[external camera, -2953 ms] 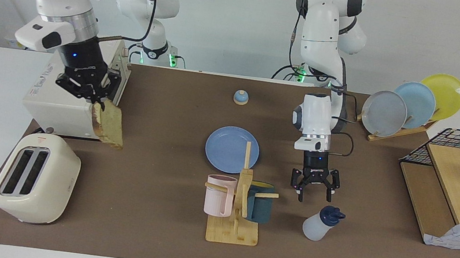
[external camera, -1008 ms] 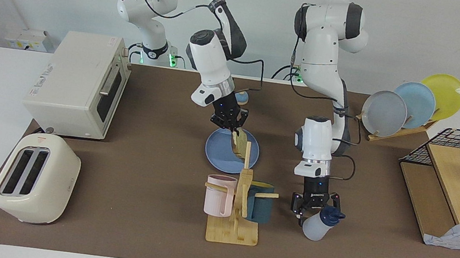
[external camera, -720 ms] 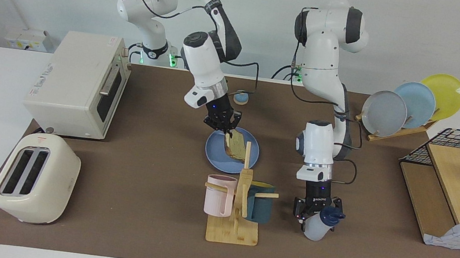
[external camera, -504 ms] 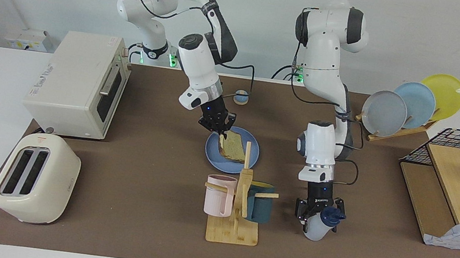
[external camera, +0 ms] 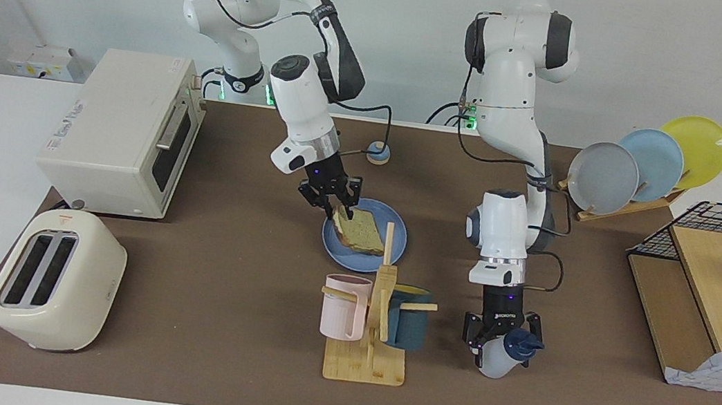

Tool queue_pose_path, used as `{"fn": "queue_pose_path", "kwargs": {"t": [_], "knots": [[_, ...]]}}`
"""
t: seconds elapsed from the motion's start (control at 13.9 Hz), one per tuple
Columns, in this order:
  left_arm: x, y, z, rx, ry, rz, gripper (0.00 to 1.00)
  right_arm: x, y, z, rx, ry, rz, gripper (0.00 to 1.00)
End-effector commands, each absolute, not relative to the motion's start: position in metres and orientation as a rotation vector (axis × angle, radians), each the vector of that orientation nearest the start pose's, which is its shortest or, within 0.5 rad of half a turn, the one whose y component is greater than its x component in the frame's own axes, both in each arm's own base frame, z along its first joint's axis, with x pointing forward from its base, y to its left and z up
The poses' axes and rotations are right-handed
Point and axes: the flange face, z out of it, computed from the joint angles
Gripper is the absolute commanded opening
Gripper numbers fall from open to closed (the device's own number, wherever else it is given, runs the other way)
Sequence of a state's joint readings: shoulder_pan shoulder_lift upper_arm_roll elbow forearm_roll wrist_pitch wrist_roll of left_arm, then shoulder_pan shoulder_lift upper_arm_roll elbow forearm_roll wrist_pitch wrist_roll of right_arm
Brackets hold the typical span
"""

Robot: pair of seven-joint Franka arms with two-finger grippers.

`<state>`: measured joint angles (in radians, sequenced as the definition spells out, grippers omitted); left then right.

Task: Put bread on plate and add seasoning
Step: 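Lower the bread onto the plate while the left gripper grasps the bottle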

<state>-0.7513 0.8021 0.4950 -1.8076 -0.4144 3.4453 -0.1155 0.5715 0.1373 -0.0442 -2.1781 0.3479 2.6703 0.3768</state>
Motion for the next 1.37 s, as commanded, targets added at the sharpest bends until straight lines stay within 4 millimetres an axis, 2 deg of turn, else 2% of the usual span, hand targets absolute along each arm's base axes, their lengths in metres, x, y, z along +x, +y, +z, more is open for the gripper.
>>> {"fn": "queue_pose_path", "kwargs": {"t": [0.0, 0.07, 0.14, 0.29, 0.36, 0.43, 0.58, 0.65, 0.72, 0.86, 1.08, 1.3], "knots": [[0.668, -0.193, 0.26, -2.773, 0.032, -1.447, 0.55, 0.526, 0.261, 0.384, -2.79, 0.12, -0.288, 1.0], [0.667, -0.193, 0.26, -2.773, 0.038, -1.444, 0.2, 0.534, 0.249, 0.391, -2.799, 0.091, -0.273, 1.0], [0.667, -0.192, 0.261, -2.776, 0.039, -1.436, 0.0, 0.54, 0.239, 0.395, -2.806, 0.065, -0.259, 1.0], [0.665, -0.193, 0.263, -2.784, 0.035, -1.43, 0.0, 0.549, 0.219, 0.398, -2.818, 0.013, -0.249, 1.0], [0.667, -0.19, 0.269, -2.797, 0.019, -1.417, 0.0, 0.552, 0.209, 0.399, -2.808, 0.057, -0.244, 1.0], [0.668, -0.189, 0.271, -2.811, 0.008, -1.397, 0.0, 0.552, 0.209, 0.398, -2.808, 0.05, -0.243, 1.0], [0.67, -0.186, 0.277, -2.827, -0.012, -1.382, 0.0, 0.546, 0.223, 0.399, -2.808, -0.002, -0.237, 1.0], [0.672, -0.181, 0.282, -2.835, -0.031, -1.373, 0.0, 0.537, 0.24, 0.4, -2.807, -0.053, -0.215, 1.0], [0.672, -0.181, 0.285, -2.85, -0.04, -1.349, 0.0, 0.532, 0.247, 0.409, -2.799, -0.078, -0.222, 1.0], [0.676, -0.174, 0.295, -2.867, -0.058, -1.322, 0.0, 0.535, 0.247, 0.421, -2.798, -0.091, -0.183, 1.0], [0.681, -0.176, 0.299, -2.861, 0.01, -1.294, 0.0, 0.547, 0.242, 0.466, -2.801, -0.118, 0.07, 1.0], [0.704, -0.176, 0.325, -2.884, 0.095, -1.16, 0.0, 0.535, 0.24, 0.499, -2.793, -0.074, 0.208, 1.0]]}}
